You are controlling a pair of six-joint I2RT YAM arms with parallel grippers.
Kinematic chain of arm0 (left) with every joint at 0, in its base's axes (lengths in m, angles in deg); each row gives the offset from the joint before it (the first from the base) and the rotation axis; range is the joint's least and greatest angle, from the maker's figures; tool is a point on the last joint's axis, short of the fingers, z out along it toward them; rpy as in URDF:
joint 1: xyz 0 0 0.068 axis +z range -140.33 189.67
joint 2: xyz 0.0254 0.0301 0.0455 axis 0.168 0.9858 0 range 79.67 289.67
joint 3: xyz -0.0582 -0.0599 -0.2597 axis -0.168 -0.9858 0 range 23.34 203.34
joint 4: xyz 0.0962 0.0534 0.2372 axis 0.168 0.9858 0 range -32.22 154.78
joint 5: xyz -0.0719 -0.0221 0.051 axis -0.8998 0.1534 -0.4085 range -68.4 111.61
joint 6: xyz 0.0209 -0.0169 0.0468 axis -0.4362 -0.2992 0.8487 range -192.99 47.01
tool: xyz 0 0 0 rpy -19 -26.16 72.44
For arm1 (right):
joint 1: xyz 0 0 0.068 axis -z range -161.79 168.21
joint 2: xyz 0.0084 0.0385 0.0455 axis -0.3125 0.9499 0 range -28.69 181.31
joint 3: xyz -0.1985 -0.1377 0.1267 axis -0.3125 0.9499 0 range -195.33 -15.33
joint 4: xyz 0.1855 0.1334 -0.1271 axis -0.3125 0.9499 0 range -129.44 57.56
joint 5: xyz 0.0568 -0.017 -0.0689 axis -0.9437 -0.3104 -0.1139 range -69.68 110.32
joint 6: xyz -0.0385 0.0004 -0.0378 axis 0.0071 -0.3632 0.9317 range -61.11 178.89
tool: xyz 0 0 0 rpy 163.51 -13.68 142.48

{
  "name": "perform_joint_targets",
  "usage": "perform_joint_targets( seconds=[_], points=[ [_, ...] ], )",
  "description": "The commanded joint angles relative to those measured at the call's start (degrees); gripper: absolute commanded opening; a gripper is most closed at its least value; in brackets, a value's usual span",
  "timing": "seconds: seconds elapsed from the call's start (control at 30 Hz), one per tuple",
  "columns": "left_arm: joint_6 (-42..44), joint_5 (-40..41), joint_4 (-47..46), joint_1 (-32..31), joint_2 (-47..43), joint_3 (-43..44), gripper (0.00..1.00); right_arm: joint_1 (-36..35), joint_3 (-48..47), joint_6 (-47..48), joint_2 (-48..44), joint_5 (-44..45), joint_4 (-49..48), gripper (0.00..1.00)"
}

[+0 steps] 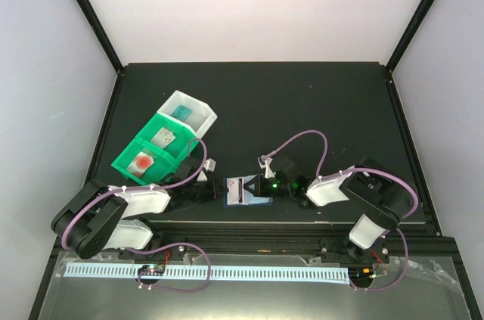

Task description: Take the credit cards out of the card holder

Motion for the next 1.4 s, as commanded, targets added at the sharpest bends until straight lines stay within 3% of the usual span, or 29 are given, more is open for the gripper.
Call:
perform_joint_targets(
  seconds=[0.0,0.17,0.5,0.57,0.73,1.07,1.37],
  points=[
    [0.56,4.46,8.11,-0.41,1.59,-1.96,0.02,-0.15,0.35,-0.43,-0.52,0.27,-2.31,0.01],
    [0.49,4.22,7.45,-0.4,2.78,-2.03,0.02,-0.15,-0.69,-0.48,1.13,0.26,-0.88,0.14],
    [0.47,4.09,6.71,-0.39,3.51,-1.91,0.01,-0.19,-3.22,-0.43,4.26,-2.4,-1.7,0.16],
    [0.41,3.93,6.36,-0.45,3.9,-1.87,0.02,-0.17,-3.63,-0.03,4.56,-2.86,-1.63,0.16],
    [0.29,3.84,6.32,-0.56,4.19,-1.65,0.02,-0.17,-3.18,0.68,3.76,-2.57,-1.53,0.01],
    [0.71,4.75,9.05,-0.61,2.24,-1.1,0.11,0.05,0.68,0.13,-0.58,0.75,-2.06,0.01],
    [1.31,4.73,9.56,-0.6,2.21,-0.81,0.02,0.03,1.59,-0.24,-1.82,1.32,-2.09,0.01]
  ],
)
